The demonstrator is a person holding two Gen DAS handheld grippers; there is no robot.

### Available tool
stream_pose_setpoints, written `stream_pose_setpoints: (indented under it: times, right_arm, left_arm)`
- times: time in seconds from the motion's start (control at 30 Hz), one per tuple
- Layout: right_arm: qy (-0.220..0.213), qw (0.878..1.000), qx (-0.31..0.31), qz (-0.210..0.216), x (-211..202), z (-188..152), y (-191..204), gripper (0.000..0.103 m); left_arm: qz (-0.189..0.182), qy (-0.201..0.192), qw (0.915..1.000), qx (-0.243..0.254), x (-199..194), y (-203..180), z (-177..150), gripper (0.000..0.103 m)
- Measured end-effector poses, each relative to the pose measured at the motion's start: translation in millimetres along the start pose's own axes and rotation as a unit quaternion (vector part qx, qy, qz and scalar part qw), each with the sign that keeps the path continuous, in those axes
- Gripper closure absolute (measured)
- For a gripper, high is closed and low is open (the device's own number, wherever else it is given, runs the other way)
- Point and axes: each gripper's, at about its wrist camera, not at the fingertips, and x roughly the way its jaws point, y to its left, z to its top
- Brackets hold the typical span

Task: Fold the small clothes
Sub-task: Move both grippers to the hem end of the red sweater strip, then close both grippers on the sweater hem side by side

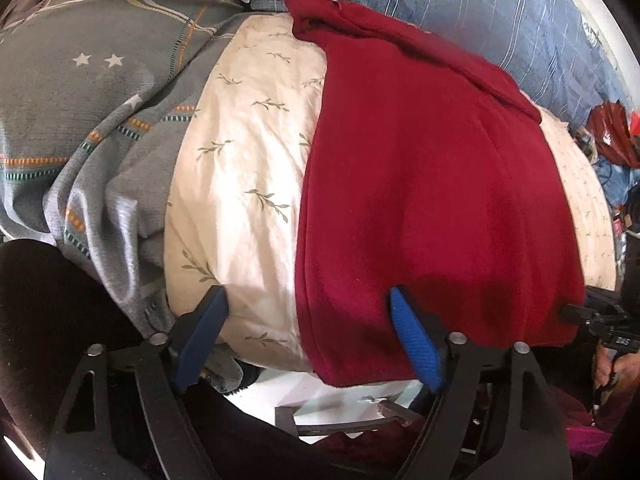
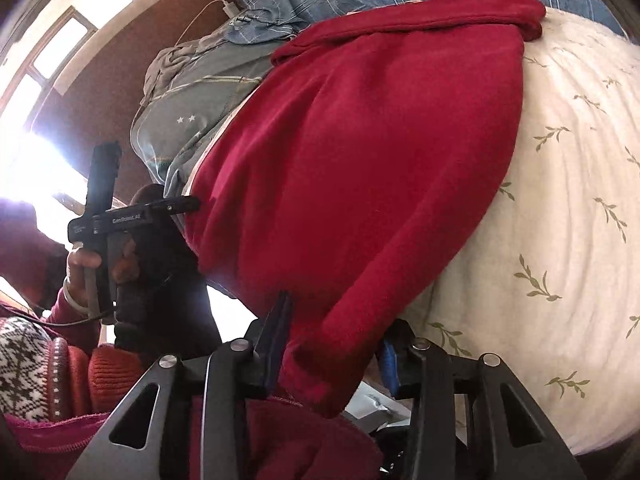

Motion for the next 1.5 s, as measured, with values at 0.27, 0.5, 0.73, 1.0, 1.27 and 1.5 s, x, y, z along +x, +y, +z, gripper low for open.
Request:
stream_pose_setpoints:
  times: [0.27, 0.5, 0.73, 1.0, 1.27, 1.5]
  right_arm:
    - [-0.002, 1.000, 0.011, 0.010, -1.9, -1.4, -3.7, 0.059]
    - [-0.006, 1.000, 0.010, 0.010, -1.0, -2.6, -0.3, 0.055]
    - [-0.001, 1.000, -0.004, 0.003, 0.9, -0.2, 4.9, 0.060]
    - [-0.002, 0.999, -0.015, 0.031, -6.6, 7.9, 12.1, 0.081]
    - [0.015, 0.999, -0.003, 0.044, 14.4, 7.3, 5.0, 0.066]
    - [-0.062, 0.995, -0.004, 0.073, -27.9, 34.5, 7.5, 0.091]
  left_arm:
    - [-0.001, -0.025, 0.9993, 0.028, -24.4, -15.1, -1.4, 0.042]
    - [-0.004, 0.002, 0.9998, 0.022, 0.5, -8.9, -1.0, 0.042]
    - [-0.034, 0.001, 0.9985, 0.044, 5.0, -20.5, -1.6, 0.073]
    - [-0.064, 0.018, 0.9973, 0.033, 2.4, -13.0, 0.9, 0.084]
    - [-0.051, 0.022, 0.9963, 0.066, 7.8, -21.4, 1.1, 0.076]
    - [-0.141, 0.019, 0.9882, 0.058, -22.8, -17.4, 36.2, 0.092]
